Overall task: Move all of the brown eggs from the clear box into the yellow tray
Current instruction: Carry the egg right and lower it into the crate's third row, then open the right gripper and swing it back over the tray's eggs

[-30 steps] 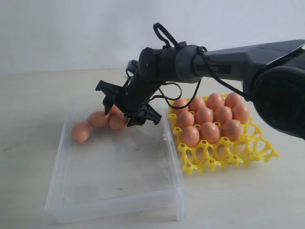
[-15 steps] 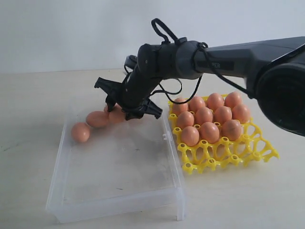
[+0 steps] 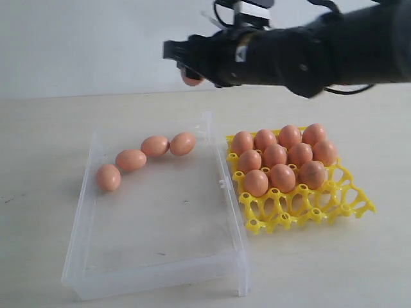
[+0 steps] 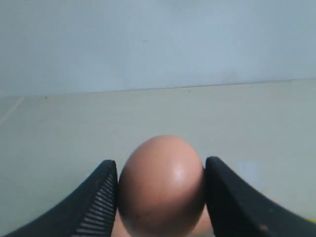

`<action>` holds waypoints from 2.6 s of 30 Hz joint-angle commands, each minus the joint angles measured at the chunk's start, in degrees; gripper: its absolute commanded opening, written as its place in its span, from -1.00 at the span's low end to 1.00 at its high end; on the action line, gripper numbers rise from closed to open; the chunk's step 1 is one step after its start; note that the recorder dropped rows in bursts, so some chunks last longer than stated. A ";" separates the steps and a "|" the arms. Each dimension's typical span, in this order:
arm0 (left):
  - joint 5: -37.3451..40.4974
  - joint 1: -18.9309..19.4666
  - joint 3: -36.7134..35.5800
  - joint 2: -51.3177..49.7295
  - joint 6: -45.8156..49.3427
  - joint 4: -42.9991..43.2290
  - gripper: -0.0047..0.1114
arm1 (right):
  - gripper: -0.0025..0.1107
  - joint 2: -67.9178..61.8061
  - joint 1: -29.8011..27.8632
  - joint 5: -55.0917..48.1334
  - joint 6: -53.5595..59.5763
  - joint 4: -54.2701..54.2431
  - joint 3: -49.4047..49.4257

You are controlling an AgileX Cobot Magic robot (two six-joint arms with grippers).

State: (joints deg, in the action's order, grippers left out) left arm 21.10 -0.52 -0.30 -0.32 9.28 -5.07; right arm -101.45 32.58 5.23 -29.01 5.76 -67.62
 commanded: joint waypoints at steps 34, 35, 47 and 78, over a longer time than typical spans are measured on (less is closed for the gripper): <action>-0.44 -0.08 0.30 0.32 -0.30 -0.21 -0.92 | -0.96 6.48 -25.06 23.40 26.27 -6.87 39.64; -0.44 -0.08 0.30 0.32 -0.30 -0.21 -0.92 | -0.96 5.79 -25.06 24.04 26.27 -6.87 39.64; -0.44 -0.08 0.30 0.32 -0.30 -0.21 -0.92 | -0.96 0.34 -25.06 23.51 25.83 -4.99 35.18; -0.44 -0.08 0.30 0.32 -0.30 -0.21 -0.92 | -0.96 -0.99 -0.12 -45.77 36.66 -4.48 -20.61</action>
State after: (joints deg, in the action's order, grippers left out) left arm 21.10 -0.52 -0.30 -0.32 9.28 -5.07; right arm -95.77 29.06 -28.04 0.00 5.28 -79.42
